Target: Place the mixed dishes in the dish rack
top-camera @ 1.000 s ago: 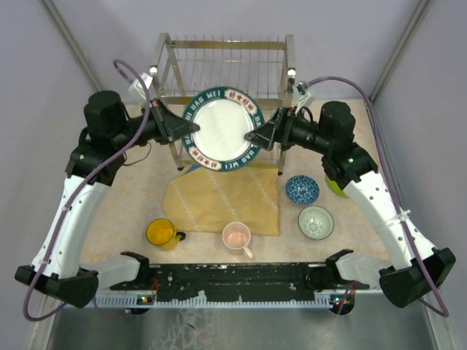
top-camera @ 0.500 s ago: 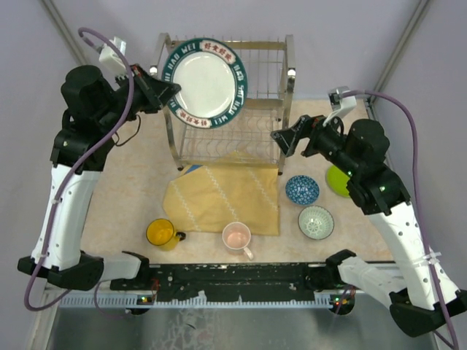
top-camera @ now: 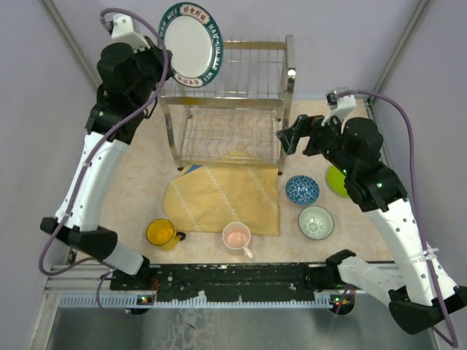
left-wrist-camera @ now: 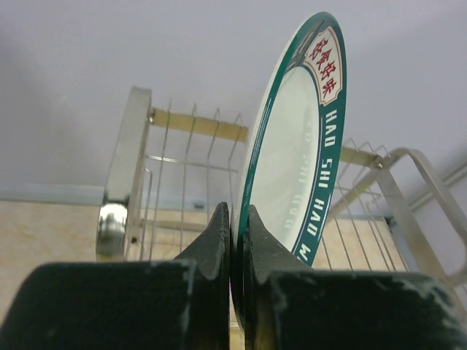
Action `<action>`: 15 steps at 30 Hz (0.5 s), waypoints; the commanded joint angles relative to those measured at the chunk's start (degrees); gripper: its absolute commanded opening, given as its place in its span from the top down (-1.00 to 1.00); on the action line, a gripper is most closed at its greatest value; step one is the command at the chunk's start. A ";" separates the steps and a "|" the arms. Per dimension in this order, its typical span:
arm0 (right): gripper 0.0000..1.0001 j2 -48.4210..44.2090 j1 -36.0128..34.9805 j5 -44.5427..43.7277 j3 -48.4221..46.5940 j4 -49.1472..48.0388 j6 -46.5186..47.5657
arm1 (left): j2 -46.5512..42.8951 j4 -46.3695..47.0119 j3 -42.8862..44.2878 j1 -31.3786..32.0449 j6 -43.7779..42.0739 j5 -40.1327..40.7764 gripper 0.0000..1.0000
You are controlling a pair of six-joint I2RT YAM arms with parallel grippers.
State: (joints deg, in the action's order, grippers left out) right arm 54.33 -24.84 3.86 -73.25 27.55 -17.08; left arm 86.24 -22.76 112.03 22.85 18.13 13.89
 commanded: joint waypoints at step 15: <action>-0.99 6.46 0.41 -3.19 -3.75 -3.99 3.58 | 10.11 16.30 10.73 5.69 -19.08 22.14 0.99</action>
State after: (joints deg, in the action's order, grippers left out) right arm 60.36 -24.84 1.50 -74.04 27.33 -14.96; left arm 94.91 -13.32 119.09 26.81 3.33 31.83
